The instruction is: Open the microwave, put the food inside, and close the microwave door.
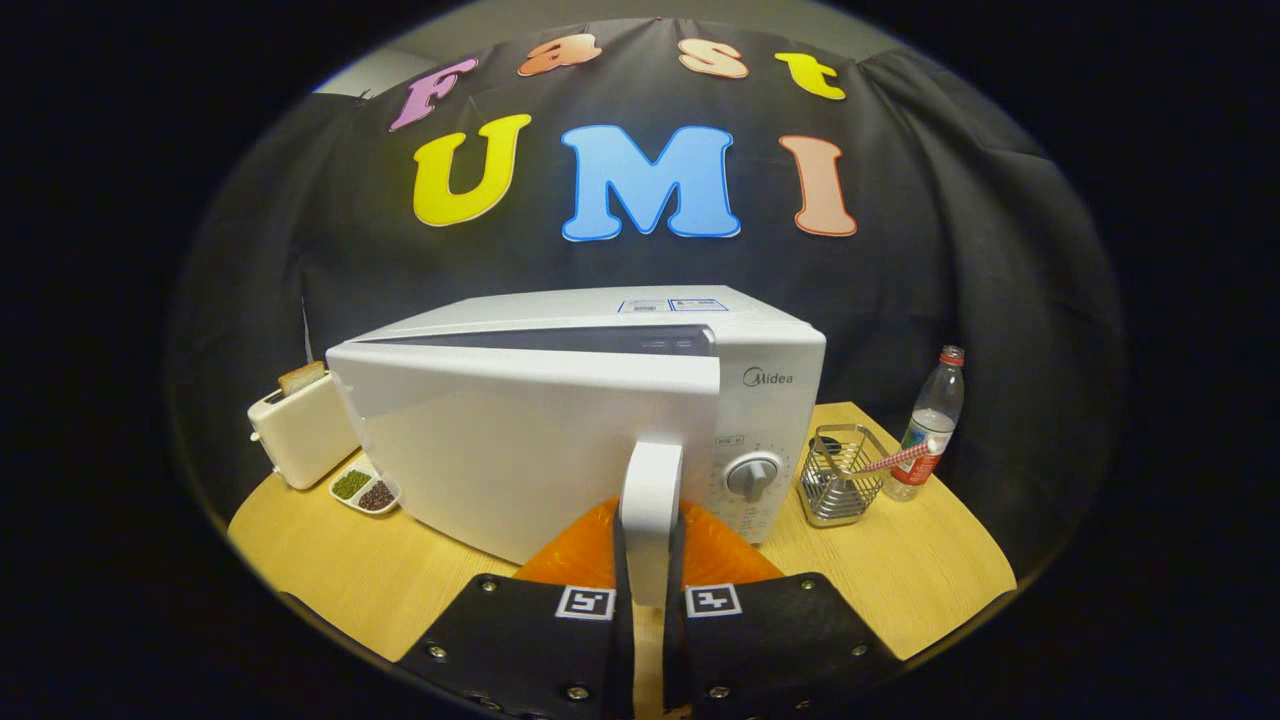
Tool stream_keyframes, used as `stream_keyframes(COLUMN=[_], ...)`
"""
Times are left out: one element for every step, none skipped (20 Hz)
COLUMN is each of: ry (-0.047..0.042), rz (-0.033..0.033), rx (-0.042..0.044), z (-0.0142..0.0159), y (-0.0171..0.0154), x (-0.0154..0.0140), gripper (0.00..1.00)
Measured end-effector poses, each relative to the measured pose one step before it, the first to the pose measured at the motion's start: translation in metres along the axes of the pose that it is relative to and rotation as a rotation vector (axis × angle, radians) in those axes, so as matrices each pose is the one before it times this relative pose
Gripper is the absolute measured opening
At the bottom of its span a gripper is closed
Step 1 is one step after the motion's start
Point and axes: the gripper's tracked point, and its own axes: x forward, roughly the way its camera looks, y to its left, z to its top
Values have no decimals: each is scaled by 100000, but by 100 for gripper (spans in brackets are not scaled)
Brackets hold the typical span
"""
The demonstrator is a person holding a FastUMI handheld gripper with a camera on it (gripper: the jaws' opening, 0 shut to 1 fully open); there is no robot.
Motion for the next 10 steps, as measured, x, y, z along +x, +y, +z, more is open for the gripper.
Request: stream_keyframes(ry=[355, 945, 187, 473, 14, 207, 92, 185, 82, 171], rz=[351, 670, 969, 1180, 384, 34, -209, -362, -196, 268], rx=[1233, 1159, 961, 891, 914, 835, 480, 387, 478, 523], z=[-330, -355, -335, -220, -345, -338, -312, -350, -371, -312], y=[429, 489, 487, 510, 458, 411, 451, 435, 493, 515], x=[-739, -717, -715, -838, -742, -610, -581, -606, -560, -718], gripper=[14, 18, 19, 23, 23, 25, 25, 25, 25, 25])
